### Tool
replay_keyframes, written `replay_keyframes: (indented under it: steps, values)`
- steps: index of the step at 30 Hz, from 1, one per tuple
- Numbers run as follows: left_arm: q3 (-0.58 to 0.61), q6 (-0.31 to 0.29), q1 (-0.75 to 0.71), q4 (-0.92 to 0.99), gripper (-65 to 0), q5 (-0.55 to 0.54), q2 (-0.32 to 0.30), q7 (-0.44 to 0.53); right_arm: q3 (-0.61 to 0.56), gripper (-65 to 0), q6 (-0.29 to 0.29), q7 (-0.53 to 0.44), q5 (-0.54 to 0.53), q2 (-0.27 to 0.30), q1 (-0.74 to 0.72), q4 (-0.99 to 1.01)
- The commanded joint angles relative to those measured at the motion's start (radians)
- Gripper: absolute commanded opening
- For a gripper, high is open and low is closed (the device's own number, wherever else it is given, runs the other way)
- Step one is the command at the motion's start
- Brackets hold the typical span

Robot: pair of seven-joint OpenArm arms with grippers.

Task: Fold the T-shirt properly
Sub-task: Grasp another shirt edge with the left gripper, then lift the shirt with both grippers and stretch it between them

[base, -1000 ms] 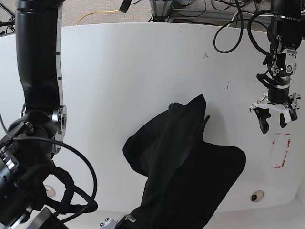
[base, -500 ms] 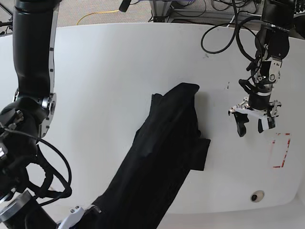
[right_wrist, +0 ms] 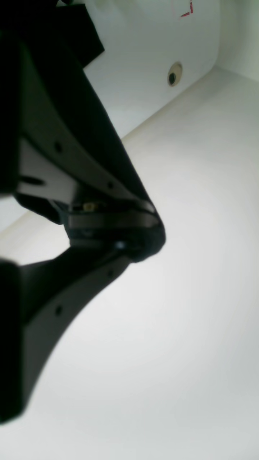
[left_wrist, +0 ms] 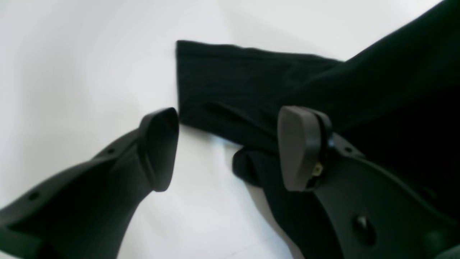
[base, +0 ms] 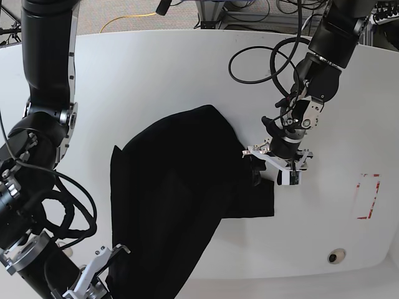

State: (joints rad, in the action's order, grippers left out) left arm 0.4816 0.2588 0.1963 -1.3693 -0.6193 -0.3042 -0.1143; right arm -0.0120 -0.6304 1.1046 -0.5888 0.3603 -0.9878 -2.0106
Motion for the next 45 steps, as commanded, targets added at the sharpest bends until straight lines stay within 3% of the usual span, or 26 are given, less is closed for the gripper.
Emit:
replay_keyframes:
  steps: [1, 5, 10, 21, 27, 34, 45]
  values:
    - [-0.001, 0.004, 0.048, 0.034, -24.3, 0.006, -0.002, 0.014, 0.027, -65.0, 0.007, -0.034, 0.008, 0.01, -0.035, -0.003]
    - [0.007, 0.0, 0.099, 0.126, -24.3, 0.006, 0.027, 0.014, 0.031, -65.0, 0.007, -0.034, 0.007, 0.009, -0.026, -0.005]
    - [0.006, -0.075, 0.136, 0.182, -24.3, 0.005, 0.033, 0.014, 0.034, -65.0, 0.007, -0.034, 0.008, 0.015, -0.021, -0.003]
    - [-0.103, -0.082, 0.142, 0.259, -24.3, 0.0, 0.047, 0.015, 0.034, -65.0, 0.007, -0.034, 0.008, 0.015, -0.012, -0.003]
    - [-0.166, -0.083, 0.165, 0.344, -24.2, 0.0, 0.102, 0.009, 0.034, -65.0, 0.007, -0.034, 0.008, 0.015, -0.004, -0.003]
    - [-0.18, -0.215, 0.208, 0.491, -24.2, -0.027, 0.168, 0.009, 0.034, -65.0, 0.007, -0.034, 0.008, 0.013, -0.004, -0.002]
    - [-0.192, -0.217, 0.233, 0.555, -24.6, -0.03, 0.242, 0.009, 0.034, -65.0, 0.008, -0.034, 0.01, 0.015, -0.003, -0.002]
